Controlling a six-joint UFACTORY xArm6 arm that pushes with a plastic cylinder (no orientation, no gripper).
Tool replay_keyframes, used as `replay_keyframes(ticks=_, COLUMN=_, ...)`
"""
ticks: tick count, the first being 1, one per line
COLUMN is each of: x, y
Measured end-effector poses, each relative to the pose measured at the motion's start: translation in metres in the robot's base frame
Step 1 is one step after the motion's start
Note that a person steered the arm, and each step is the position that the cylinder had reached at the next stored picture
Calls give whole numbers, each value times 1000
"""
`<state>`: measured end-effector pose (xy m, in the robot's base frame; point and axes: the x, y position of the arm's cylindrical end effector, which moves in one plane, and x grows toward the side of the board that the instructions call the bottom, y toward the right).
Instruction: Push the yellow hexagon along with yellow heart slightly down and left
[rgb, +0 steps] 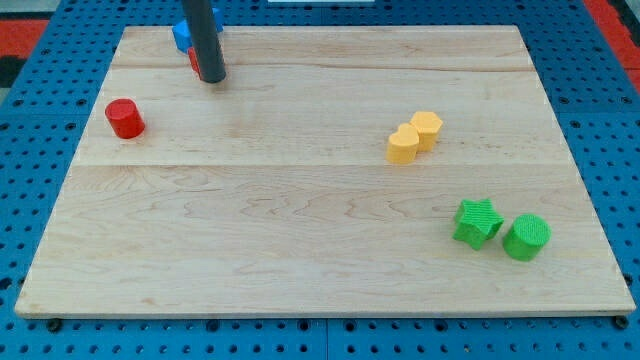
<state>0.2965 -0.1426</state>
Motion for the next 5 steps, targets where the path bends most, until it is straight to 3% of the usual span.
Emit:
replay_keyframes(ticks=2, x=7, y=35)
replay_keyframes(ticks=4, x=17, y=205)
replay_keyframes(ticks=5, x=28, y=262)
